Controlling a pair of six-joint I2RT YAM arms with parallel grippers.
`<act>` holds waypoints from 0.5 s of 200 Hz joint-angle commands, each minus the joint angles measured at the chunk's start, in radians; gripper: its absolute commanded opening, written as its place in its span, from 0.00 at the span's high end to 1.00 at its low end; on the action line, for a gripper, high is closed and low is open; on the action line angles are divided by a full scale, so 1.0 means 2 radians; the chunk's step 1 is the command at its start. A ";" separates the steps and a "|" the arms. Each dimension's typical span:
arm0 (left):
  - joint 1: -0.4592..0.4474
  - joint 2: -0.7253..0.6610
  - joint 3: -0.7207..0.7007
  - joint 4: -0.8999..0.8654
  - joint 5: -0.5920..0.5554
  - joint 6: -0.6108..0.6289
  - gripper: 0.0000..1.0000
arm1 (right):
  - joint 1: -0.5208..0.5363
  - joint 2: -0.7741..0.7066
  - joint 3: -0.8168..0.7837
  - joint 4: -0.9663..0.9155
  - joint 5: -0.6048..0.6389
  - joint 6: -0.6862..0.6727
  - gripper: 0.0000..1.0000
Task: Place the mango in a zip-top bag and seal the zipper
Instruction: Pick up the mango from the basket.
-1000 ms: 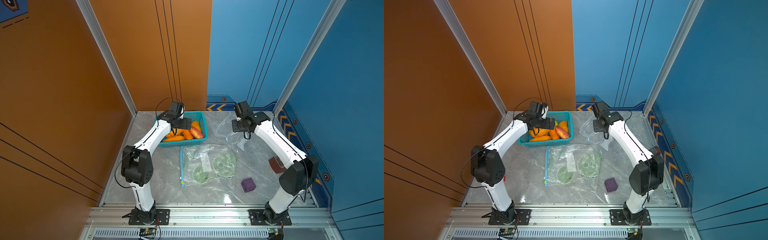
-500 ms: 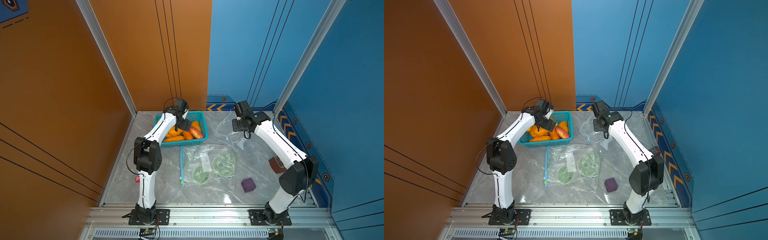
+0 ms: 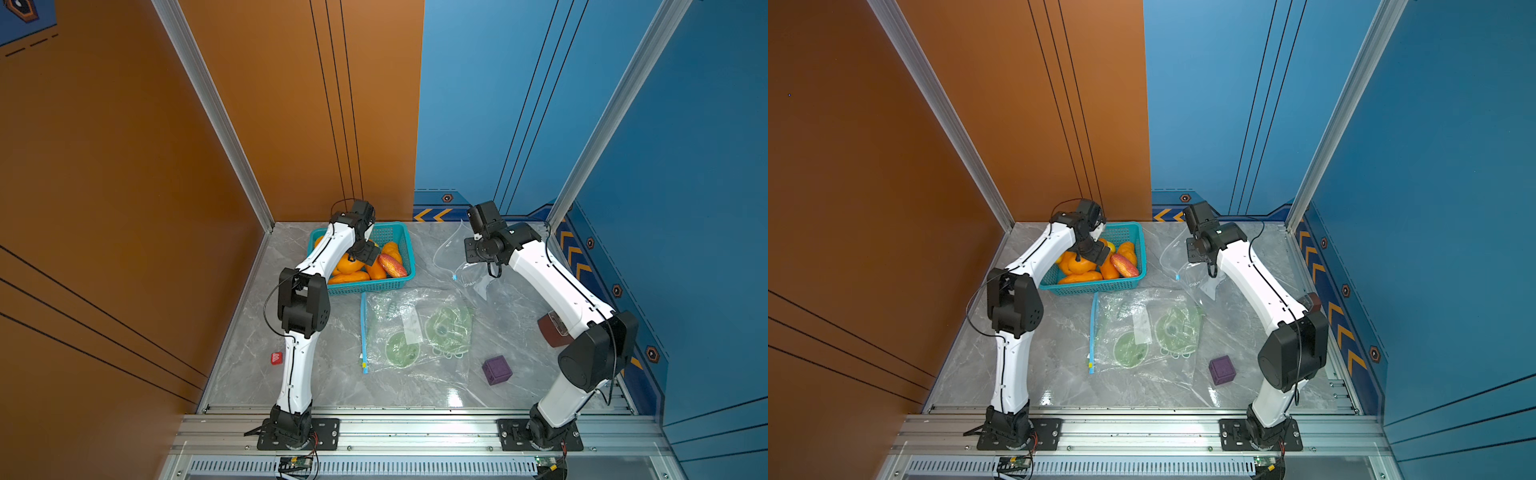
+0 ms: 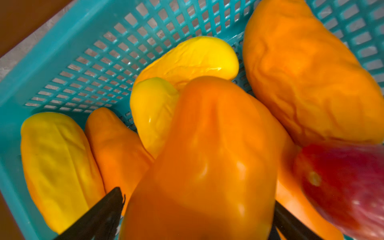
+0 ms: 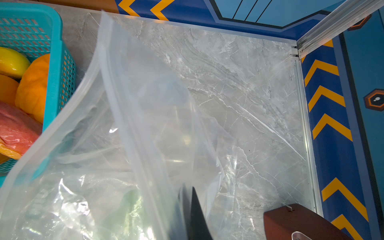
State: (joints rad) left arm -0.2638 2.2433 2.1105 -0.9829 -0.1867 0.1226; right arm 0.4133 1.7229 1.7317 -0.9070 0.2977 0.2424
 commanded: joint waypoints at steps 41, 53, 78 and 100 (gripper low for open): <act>0.018 0.012 0.035 -0.016 0.045 -0.041 0.19 | 0.003 0.001 0.017 -0.011 0.016 -0.001 0.95; 0.019 0.014 0.041 -0.016 0.050 -0.050 0.25 | 0.003 0.002 0.019 -0.011 0.017 -0.002 0.95; 0.020 0.011 0.052 -0.016 0.060 -0.066 0.34 | 0.004 0.000 0.019 -0.012 0.016 -0.003 0.95; 0.021 0.006 0.063 -0.015 0.073 -0.083 0.38 | 0.003 0.000 0.019 -0.011 0.015 -0.003 0.95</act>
State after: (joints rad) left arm -0.2317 2.2555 2.1880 -0.9924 -0.0967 0.0097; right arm 0.4133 1.7229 1.7420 -0.9070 0.3119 0.2401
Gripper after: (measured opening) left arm 0.695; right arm 0.053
